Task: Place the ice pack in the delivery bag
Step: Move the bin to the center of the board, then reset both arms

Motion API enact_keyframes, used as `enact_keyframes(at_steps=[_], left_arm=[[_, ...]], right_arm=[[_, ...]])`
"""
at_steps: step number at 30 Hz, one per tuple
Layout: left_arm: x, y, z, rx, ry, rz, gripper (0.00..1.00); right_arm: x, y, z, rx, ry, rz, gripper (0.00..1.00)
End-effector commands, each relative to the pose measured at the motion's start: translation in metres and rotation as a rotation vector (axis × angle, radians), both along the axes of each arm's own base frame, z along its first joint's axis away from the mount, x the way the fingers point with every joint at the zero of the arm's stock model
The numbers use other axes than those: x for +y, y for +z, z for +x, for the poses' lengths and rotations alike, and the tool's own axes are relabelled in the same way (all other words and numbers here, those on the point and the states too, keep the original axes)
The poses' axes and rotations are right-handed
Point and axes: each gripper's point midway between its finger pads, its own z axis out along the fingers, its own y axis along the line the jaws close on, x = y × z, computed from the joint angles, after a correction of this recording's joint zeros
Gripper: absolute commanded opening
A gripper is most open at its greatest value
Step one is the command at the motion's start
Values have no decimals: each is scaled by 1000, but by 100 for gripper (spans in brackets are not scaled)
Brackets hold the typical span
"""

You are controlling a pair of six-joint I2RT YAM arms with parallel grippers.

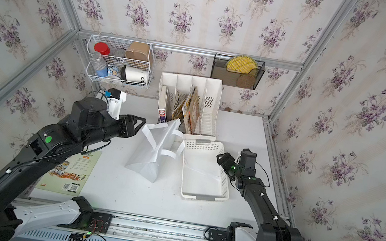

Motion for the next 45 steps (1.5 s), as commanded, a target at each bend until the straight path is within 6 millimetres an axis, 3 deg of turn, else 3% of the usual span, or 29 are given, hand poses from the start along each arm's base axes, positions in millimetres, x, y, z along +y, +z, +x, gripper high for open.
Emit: enact_keyframes(at_steps=[1,5,8,9,10,11,16,19,23,27,32,37,41,45], left_arm=[[30,10,0,-90,105,64,50],[66,15,-4,-174,232,141,58],[90,13,-8,-217,322,181,67],[94,9,-8,-224,338,194,71],[96,5,-8,-236,343,202,84],[95,1,-8,-247,335,214,88],[94,-24,2,-244,336,298,89],[104,-37,12,-264,410,353,90],[130,-68,30,-271,523,428,90],[170,-120,48,-159,649,453,94],[197,-171,64,-120,731,534,99],[213,-189,72,-98,767,639,99],[219,-206,79,-122,761,700,99],[218,-226,87,-147,744,674,99]], right_arm=[[12,12,4,-41,13,19,83],[21,27,4,-79,49,10,85],[16,42,5,-116,54,-44,88],[13,48,6,-133,53,-68,89],[12,57,6,-166,59,-86,90],[10,65,7,-195,63,-105,90],[-14,114,9,-332,-27,-218,94],[-29,151,7,-436,-80,-299,100],[-62,184,5,-567,-235,-427,100],[-89,203,-3,-728,-370,-548,100],[-87,163,11,-761,-339,-583,100],[-104,119,36,-667,-338,-620,100],[-115,101,31,-734,-373,-628,100],[-112,83,27,-750,-334,-668,100]])
